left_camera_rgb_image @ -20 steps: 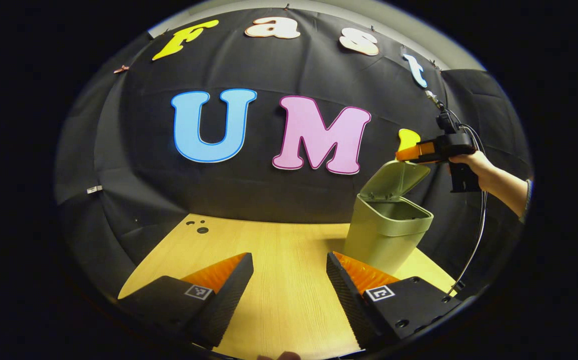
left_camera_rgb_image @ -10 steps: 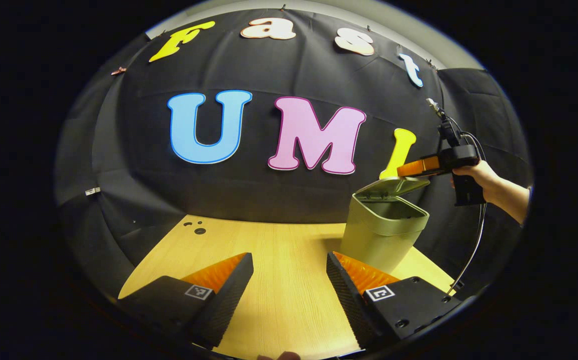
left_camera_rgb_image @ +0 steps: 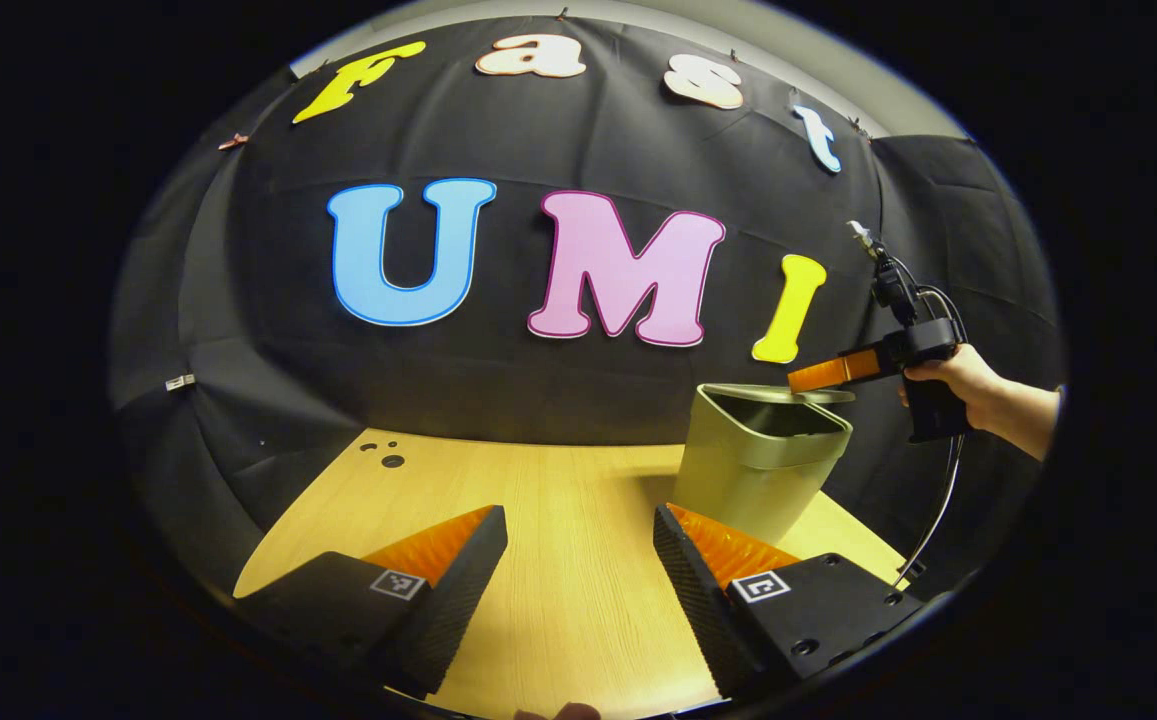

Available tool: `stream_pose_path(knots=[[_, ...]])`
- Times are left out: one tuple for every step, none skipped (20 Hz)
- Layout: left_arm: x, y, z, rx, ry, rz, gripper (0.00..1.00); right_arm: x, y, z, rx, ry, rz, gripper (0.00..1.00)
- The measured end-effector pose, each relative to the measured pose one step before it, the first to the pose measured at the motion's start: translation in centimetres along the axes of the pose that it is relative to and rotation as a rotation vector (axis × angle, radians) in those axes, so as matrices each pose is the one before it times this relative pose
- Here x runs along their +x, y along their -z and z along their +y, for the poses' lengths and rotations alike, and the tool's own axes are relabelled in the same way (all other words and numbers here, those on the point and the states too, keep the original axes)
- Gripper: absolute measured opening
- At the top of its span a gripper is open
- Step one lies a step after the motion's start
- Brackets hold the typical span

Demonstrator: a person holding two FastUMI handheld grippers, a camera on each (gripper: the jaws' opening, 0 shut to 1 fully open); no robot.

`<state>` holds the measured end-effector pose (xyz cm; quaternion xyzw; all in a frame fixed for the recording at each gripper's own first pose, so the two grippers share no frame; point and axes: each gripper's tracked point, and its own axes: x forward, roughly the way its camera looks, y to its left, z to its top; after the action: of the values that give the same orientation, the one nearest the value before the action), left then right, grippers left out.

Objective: Press the lid of the desktop garbage bin to open it, pick up the crumpled paper on the desktop and throw it into the bin, then pick up the pop can on the desktop and drop it into the bin, and finally close the garbage bin lid.

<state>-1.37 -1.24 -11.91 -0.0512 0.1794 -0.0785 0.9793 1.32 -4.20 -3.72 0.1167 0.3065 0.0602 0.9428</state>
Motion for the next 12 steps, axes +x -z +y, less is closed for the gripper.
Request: stream_pose_path(knots=[[0.030,0.085,-0.052,-0.00183,0.00274,0.00185,0.95,0.032,0.478,0.029,-0.00056,-0.00055,0.00926,0.94],[-0.014,0.002,-0.036,-0.00039,0.00115,0.00073,0.95,0.118,0.293,0.017,-0.00357,-0.00022,0.00602,0.94],[0.001,-0.037,-0.024,0.00177,0.00152,0.00122,0.95,0.035,0.333,-0.109,-0.00440,0.00049,0.00696,0.94],[0.125,0.091,0.005,0.00243,0.00030,0.00085,0.95,0.101,0.238,-0.013,-0.00404,0.00010,0.00870,0.94],[0.057,-0.063,0.055,0.00066,-0.00064,0.00080,0.95,0.112,0.251,-0.004,-0.00322,-0.00012,0.00678,0.94],[0.078,0.018,0.052,-0.00154,0.00098,0.00020,0.95,0.065,0.234,0.011,-0.00467,-0.00037,0.00787,0.93],[-0.005,-0.011,0.016,-0.00166,-0.00053,-0.00006,0.95,0.085,0.158,0.016,-0.00410,-0.00033,0.00507,0.94],[0.129,0.034,0.046,-0.00164,0.00055,0.00137,0.95,0.036,0.127,0.041,-0.00413,-0.00085,0.00521,0.94],[0.040,-0.032,0.034,-0.00062,-0.00143,0.00106,0.95,0.041,0.101,-0.103,-0.00113,-0.00091,0.00549,0.94],[0.096,0.052,-0.018,-0.00083,0.00105,-0.00020,0.95,0.177,0.076,-0.022,-0.00002,-0.00130,0.00390,0.94],[0.108,0.063,-0.047,-0.00076,0.00053,0.00103,0.95,0.093,0.221,-0.034,0.00006,-0.00015,0.00501,0.93],[0.037,-0.005,0.010,-0.00063,-0.00019,-0.00050,0.95,0.079,0.156,0.028,-0.00160,-0.00105,0.00605,0.93]])
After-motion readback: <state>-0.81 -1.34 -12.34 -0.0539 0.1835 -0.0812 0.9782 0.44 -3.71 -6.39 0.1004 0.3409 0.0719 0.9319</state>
